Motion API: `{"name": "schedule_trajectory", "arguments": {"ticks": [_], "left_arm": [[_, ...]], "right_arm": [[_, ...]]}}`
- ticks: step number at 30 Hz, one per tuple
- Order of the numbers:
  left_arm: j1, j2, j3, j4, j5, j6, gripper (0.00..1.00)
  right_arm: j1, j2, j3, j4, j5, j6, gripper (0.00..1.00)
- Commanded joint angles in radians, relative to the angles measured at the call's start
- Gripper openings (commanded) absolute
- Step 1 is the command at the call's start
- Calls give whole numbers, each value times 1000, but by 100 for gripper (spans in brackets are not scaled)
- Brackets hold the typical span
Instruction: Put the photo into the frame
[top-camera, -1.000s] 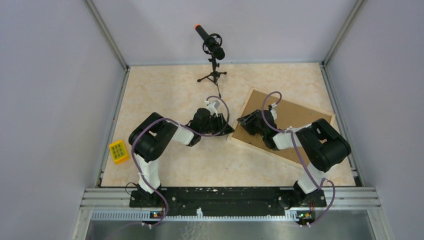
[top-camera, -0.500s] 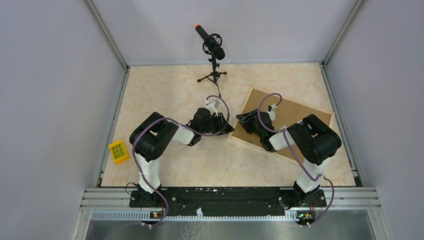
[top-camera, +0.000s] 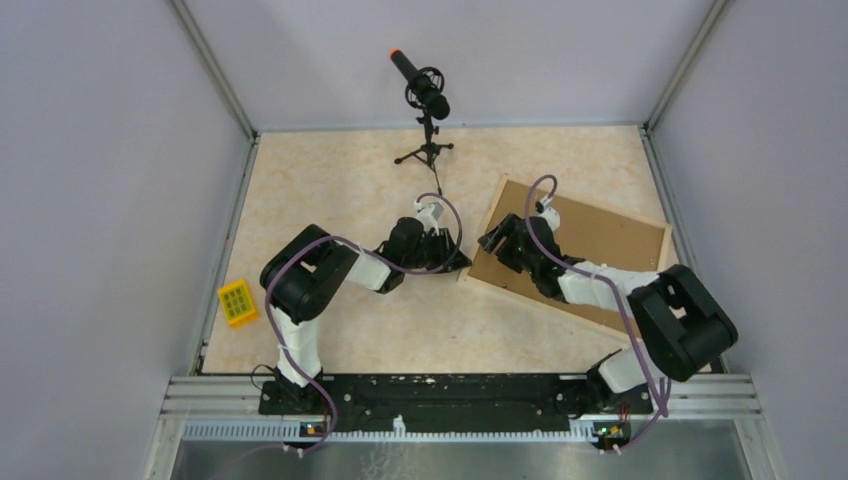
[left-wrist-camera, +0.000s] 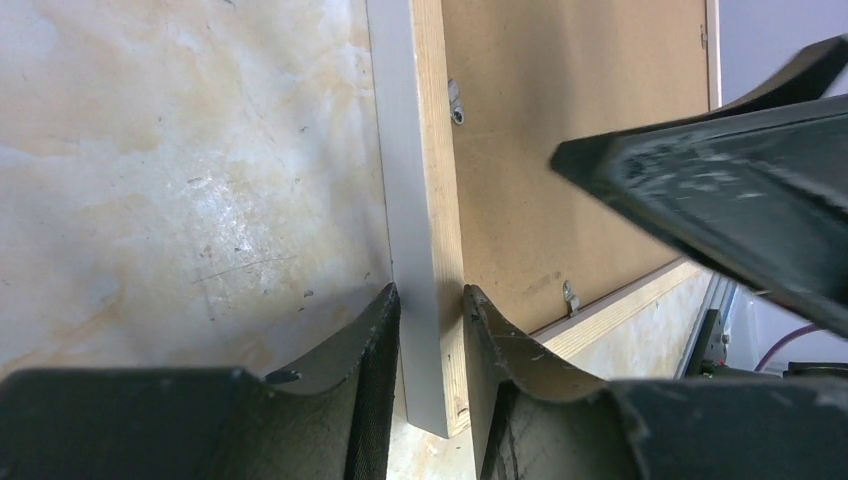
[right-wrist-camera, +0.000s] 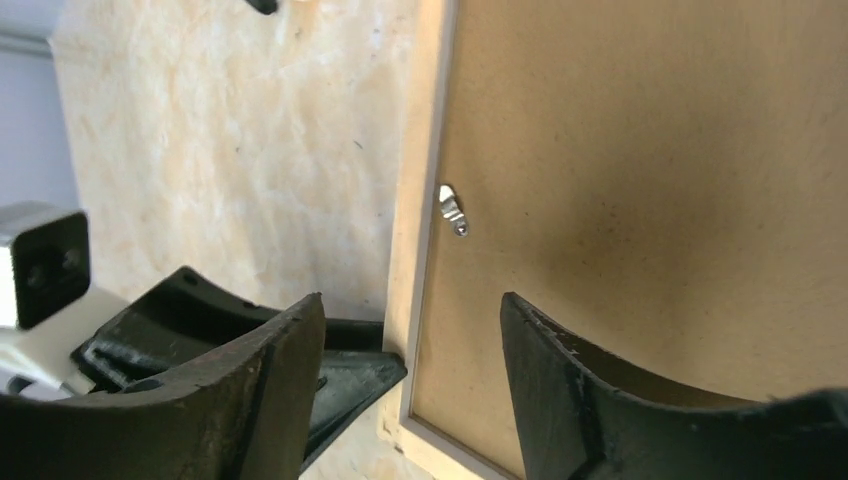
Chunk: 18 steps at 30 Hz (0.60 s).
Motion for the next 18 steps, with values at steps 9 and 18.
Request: {"name": "schedule_trajectory", "arguments": {"ticks": [9, 18], "left_arm": [[-16, 13, -4, -53, 68, 5, 37], [-16, 22, 7, -69, 73, 7, 37]], "right_arm": [[-122, 104, 411, -572, -213, -467, 63], [-169, 259, 360, -280, -410, -426, 51]]}}
